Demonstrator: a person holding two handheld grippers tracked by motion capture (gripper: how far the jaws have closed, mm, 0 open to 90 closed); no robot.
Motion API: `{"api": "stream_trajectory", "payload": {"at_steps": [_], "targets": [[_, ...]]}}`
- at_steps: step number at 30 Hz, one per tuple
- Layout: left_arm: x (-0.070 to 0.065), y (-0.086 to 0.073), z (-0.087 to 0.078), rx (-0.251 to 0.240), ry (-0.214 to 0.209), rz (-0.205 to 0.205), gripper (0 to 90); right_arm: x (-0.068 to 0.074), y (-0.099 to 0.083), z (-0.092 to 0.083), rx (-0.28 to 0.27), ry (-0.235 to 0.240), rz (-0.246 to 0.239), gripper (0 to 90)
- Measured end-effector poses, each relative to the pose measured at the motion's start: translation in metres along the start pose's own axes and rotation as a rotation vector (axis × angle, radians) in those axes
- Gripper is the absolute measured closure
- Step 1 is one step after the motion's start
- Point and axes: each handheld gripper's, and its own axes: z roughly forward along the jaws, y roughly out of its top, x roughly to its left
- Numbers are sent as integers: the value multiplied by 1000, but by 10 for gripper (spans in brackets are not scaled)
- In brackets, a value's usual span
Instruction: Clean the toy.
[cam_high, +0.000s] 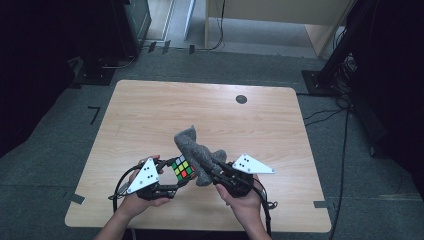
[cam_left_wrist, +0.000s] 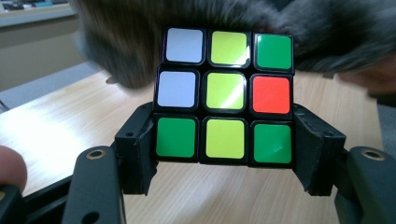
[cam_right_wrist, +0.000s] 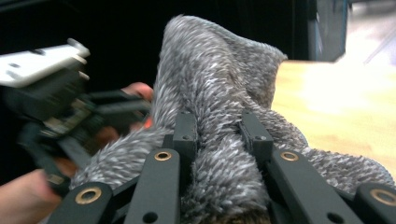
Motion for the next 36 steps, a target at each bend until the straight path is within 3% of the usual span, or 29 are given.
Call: {"api": "stream_trajectory", "payload": {"at_steps": [2, 4, 7, 9, 12, 14, 15, 17, 18, 19, 20, 21, 22, 24, 26, 28, 30, 31, 34, 36], "targets": [[0, -1, 0, 5, 3, 1, 344, -7, -4, 2, 13, -17, 18, 735], [1, -2, 1, 12, 6, 3, 345, -14, -6, 3, 54, -80, -7, 737], [0, -4, 3, 24, 17, 17, 345, -21, -7, 2, 84, -135, 4, 738], [0, -5, 4, 35, 22, 21, 345, -19, -5, -2, 51, -128, 1, 737], [-1, -5, 7, 51, 28, 28, 345, -5, 4, -7, -16, -57, -18, 736], [-3, -6, 8, 60, 31, 36, 344, 7, 6, -5, -16, 6, -40, 733], [-3, -5, 8, 60, 31, 37, 345, 13, 6, -3, -1, 15, -61, 734], [-4, -4, 8, 71, 41, 43, 345, 16, 2, 3, 38, -14, -105, 733], [-3, -4, 8, 81, 49, 47, 345, 13, -1, 4, 31, -12, -92, 733], [-2, -4, 8, 80, 52, 42, 345, 6, -2, 5, 48, -23, -49, 734], [-1, -4, 8, 80, 57, 33, 345, 2, -3, 6, 71, -74, -47, 735], [0, -3, 8, 91, 72, 25, 345, -1, -4, 5, 92, -140, -69, 736], [1, -1, 10, 120, 85, 25, 345, -1, -3, 3, 97, -176, -92, 736], [-2, 2, 17, 222, 113, 48, 345, 7, -1, 1, 68, -177, -155, 734], [-8, 3, 25, 324, 168, 93, 344, 27, 1, 5, 66, -158, -297, 730], [-14, 6, 31, 357, 180, 83, 345, 46, -5, 15, 119, -160, -466, 724], [-19, 8, 35, 374, 190, 90, 345, 56, -16, 28, 211, -189, -557, 724], [-21, 7, 35, 391, 207, 114, 345, 57, -21, 32, 233, -206, -580, 725], [-19, 6, 34, 381, 188, 95, 346, 47, -21, 30, 222, -208, -561, 731], [-18, 5, 34, 380, 194, 98, 346, 37, -16, 26, 213, -304, -556, 732]]}}
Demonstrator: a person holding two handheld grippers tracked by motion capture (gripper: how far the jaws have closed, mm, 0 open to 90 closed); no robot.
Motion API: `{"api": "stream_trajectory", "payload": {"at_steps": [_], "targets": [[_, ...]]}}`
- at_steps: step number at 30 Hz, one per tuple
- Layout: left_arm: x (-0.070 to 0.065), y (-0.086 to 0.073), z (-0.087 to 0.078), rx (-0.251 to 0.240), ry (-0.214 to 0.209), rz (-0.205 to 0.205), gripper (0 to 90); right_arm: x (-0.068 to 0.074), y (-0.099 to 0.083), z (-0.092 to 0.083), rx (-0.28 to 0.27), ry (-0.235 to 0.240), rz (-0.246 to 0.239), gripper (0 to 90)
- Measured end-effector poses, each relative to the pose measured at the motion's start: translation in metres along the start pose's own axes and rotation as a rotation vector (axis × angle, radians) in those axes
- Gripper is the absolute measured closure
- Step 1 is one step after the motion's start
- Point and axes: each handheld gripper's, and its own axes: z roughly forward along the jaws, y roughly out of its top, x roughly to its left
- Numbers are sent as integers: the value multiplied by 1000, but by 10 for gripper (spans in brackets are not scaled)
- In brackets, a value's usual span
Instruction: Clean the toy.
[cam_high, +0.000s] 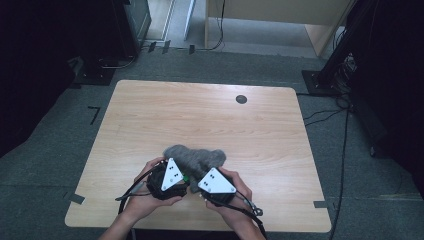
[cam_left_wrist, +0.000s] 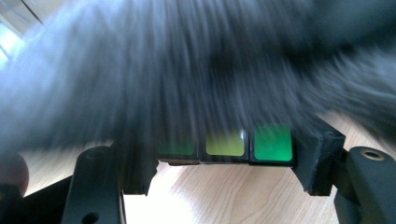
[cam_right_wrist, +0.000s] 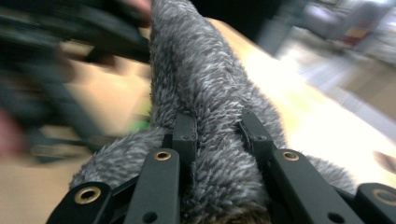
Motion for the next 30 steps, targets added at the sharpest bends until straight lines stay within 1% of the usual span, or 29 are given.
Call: {"api": "stream_trajectory", "payload": {"at_steps": [2, 3, 4, 5, 6, 7, 8, 9, 10, 11, 12, 13, 14, 15, 16, 17, 18, 19, 20, 21, 22, 23, 24, 25, 26, 28, 30], "targets": [[0, -2, 1, -5, -3, 1, 346, -10, -2, -2, 21, -49, 45, 732], [1, -2, 2, -4, 1, 0, 346, -11, -2, -4, 22, -60, 56, 732], [1, -3, 3, -4, 1, -4, 346, -10, 0, -6, 4, -47, 60, 731], [1, -3, 3, -6, -5, -10, 346, -6, 2, -9, -24, -7, 61, 730], [1, -3, 3, -11, -9, -14, 346, -1, 5, -10, -52, 42, 51, 729], [1, -3, 3, -17, -10, -15, 346, 7, 8, -10, -58, 82, 35, 728], [1, -3, 2, -31, -13, -18, 346, 12, 9, -9, -51, 102, 18, 728], [1, -2, 0, -40, -11, -21, 346, 19, 10, -6, -25, 112, -8, 728], [1, -2, -1, -46, -7, -21, 347, 21, 9, -4, -17, 100, -29, 728], [2, -2, -1, -51, -3, -24, 347, 18, 7, -3, -16, 94, -23, 728], [2, -3, -2, -51, -3, -26, 347, 12, 6, -3, -12, 92, 5, 730], [3, -3, -2, -53, -2, -27, 347, 4, 5, -3, -10, 69, 28, 731], [4, -4, -2, -51, 0, -26, 347, -1, 4, -4, 0, 38, 42, 731], [5, -4, -3, -53, -6, -31, 347, -8, 2, -5, 9, 4, 62, 731], [5, -4, -3, -59, -6, -32, 347, -13, 1, -7, 15, -16, 87, 731], [5, -4, -3, -64, -6, -31, 347, -16, 1, -10, 9, -26, 116, 730], [5, -4, -3, -68, -10, -30, 347, -16, 2, -12, -9, -18, 125, 729], [5, -4, -4, -73, -13, -28, 347, -14, 4, -14, -36, 13, 124, 728], [4, -3, -4, -79, -14, -24, 347, -10, 6, -15, -64, 62, 121, 726], [4, -3, -5, -87, -20, -24, 347, -4, 9, -16, -79, 119, 114, 724], [3, -3, -6, -98, -24, -26, 347, 1, 11, -14, -82, 161, 90, 723], [3, -2, -7, -106, -24, -29, 347, 5, 12, -13, -62, 169, 72, 722], [4, -2, -7, -111, -25, -31, 348, 6, 11, -11, -50, 152, 55, 723], [5, -3, -8, -103, -23, -26, 347, 3, 9, -10, -51, 146, 55, 727], [5, -4, -8, -105, -24, -29, 348, -3, 7, -10, -50, 144, 88, 729], [8, -5, -9, -115, -28, -42, 348, -18, 2, -11, -27, 67, 128, 730], [12, -6, -12, -142, -43, -62, 347, -34, -3, -15, -17, 0, 190, 730]]}}
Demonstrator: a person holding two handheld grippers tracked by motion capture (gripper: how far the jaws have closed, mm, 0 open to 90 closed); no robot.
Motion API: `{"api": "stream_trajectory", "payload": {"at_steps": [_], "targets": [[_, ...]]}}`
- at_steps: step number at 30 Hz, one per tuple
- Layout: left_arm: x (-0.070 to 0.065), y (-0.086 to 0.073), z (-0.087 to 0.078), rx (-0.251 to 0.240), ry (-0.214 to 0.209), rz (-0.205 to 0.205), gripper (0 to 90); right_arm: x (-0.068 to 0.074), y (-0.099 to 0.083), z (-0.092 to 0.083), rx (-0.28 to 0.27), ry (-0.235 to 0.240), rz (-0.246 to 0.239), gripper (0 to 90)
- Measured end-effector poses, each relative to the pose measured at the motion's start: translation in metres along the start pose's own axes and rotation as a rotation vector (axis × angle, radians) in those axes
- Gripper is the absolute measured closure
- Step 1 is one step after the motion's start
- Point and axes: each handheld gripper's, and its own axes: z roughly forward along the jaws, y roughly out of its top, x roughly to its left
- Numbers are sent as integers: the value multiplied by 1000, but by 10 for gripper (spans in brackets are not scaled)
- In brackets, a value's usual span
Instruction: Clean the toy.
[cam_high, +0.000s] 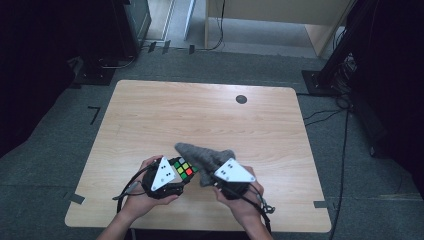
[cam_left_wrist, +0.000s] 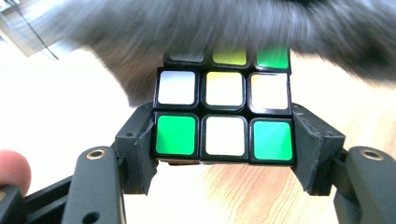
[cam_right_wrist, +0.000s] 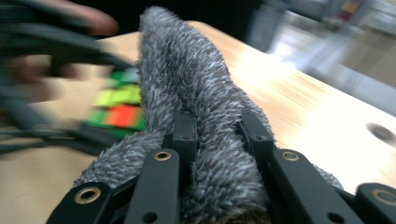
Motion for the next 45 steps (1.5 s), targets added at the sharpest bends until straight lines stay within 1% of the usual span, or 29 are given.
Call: {"api": "stream_trajectory", "payload": {"at_steps": [1, 2, 4, 6, 7, 8, 9, 10, 11, 12, 13, 14, 15, 16, 17, 19, 22, 24, 25, 26, 28, 29, 31, 33, 35, 37, 40, 42, 45], "targets": [[1, 0, -1, -17, -9, -6, 347, -8, -1, -3, -12, -11, 42, 730], [3, -1, -3, -38, -26, -9, 347, -14, -1, -6, -39, 4, 84, 729], [5, -4, -5, -76, -61, -19, 347, -23, -1, -11, -100, 81, 169, 726], [6, -6, -5, -114, -92, -30, 347, -26, -1, -13, -155, 168, 235, 725], [7, -8, -6, -130, -102, -36, 347, -25, -1, -13, -172, 202, 250, 724], [6, -8, -6, -139, -104, -33, 347, -23, -2, -11, -179, 256, 257, 722], [6, -8, -8, -156, -114, -31, 347, -19, -2, -9, -168, 290, 247, 721], [6, -7, -10, -175, -127, -33, 347, -16, -3, -6, -150, 300, 220, 720], [7, -7, -12, -190, -132, -31, 347, -13, -4, -3, -128, 291, 199, 720], [7, -7, -13, -194, -130, -27, 347, -14, -6, 0, -117, 284, 201, 720], [9, -7, -14, -198, -135, -31, 347, -17, -9, 2, -111, 279, 223, 720], [10, -8, -15, -205, -140, -38, 347, -20, -11, 4, -76, 239, 217, 720], [11, -8, -16, -210, -140, -42, 347, -22, -14, 6, -33, 161, 171, 720], [12, -8, -17, -210, -140, -44, 347, -23, -16, 7, -2, 102, 143, 721], [13, -8, -17, -213, -139, -48, 347, -25, -18, 7, -3, 84, 159, 721], [13, -8, -16, -211, -142, -52, 347, -26, -18, 2, -54, 113, 204, 720], [11, -8, -15, -213, -150, -44, 347, -14, -5, -8, -154, 202, 171, 713], [11, -8, -16, -223, -166, -53, 347, -6, 1, -11, -185, 254, 137, 705], [12, -6, -18, -230, -182, -67, 347, -4, 2, -11, -181, 252, 120, 699], [13, -6, -19, -235, -181, -69, 347, -5, 0, -9, -173, 248, 116, 697], [14, -5, -22, -247, -189, -81, 347, -14, -8, -5, -157, 242, 166, 703], [16, -4, -24, -263, -198, -93, 347, -17, -10, -4, -140, 222, 178, 706], [22, -4, -29, -310, -228, -138, 347, -26, -16, -1, -102, 155, 193, 713], [27, -4, -32, -348, -246, -184, 347, -33, -21, -1, -106, 151, 247, 714], [32, -6, -32, -374, -268, -227, 347, -33, -22, 0, -123, 186, 278, 715], [34, -9, -30, -391, -298, -273, 347, -27, -21, 1, -140, 246, 278, 715], [32, -10, -26, -393, -316, -293, 347, -12, -20, 8, -138, 337, 259, 715], [32, -10, -27, -399, -313, -294, 347, -2, -23, 14, -112, 387, 229, 717], [37, -10, -31, -416, -303, -311, 346, 10, -31, 24, -42, 467, 173, 716]]}}
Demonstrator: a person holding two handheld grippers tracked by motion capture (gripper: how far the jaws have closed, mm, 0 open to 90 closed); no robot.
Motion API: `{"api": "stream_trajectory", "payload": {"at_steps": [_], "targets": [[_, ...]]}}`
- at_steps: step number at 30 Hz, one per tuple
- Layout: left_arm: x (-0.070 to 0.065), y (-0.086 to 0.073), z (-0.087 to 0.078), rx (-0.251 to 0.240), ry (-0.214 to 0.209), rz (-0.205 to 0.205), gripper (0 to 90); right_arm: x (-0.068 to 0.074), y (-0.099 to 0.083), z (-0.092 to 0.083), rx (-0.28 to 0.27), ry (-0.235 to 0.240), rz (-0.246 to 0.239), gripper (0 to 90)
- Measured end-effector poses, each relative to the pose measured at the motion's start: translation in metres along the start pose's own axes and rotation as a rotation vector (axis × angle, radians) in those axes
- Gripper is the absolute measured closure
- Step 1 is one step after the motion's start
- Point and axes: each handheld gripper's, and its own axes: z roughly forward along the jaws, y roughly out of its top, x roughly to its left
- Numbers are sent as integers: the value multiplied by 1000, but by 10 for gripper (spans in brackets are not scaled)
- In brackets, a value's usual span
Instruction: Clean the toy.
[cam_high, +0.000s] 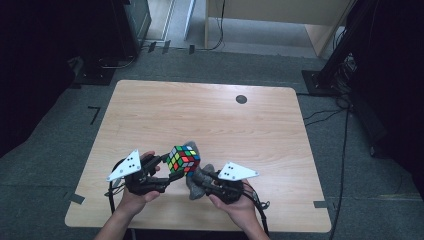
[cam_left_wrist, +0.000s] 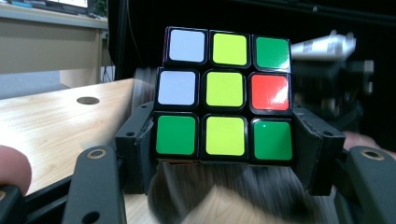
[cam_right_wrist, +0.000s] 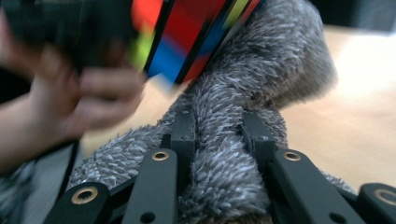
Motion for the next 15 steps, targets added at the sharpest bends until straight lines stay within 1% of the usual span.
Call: {"api": "stream_trajectory", "payload": {"at_steps": [1, 2, 3, 4, 5, 7, 8, 9, 11, 12, 15], "targets": [[1, 1, -2, -5, 6, -3, 346, 3, -2, 3, 29, 5, -26, 715], [3, 2, -3, -7, 11, -4, 346, 6, -3, 5, 49, -12, -57, 715], [4, 2, -4, -10, 16, -7, 346, 7, -2, 5, 55, -38, -79, 715], [5, 2, -5, -13, 22, -9, 346, 8, 0, 3, 40, -56, -80, 715], [6, 2, -6, -15, 22, -15, 346, 6, 3, -2, 6, -70, -65, 715], [6, 2, -6, -24, 18, -23, 346, 2, 11, -13, -84, -110, -20, 713], [5, 2, -5, -26, 16, -24, 346, 1, 13, -18, -123, -121, -1, 713], [4, 3, -5, -26, 13, -22, 347, 1, 15, -20, -145, -126, 1, 713], [4, 3, -4, -21, 15, -18, 346, 6, 15, -19, -151, -121, -21, 713], [4, 2, -3, -20, 14, -22, 346, 9, 14, -15, -141, -101, -28, 714], [4, 2, -3, -22, 17, -23, 347, 17, 8, -1, -77, -45, -60, 712]]}}
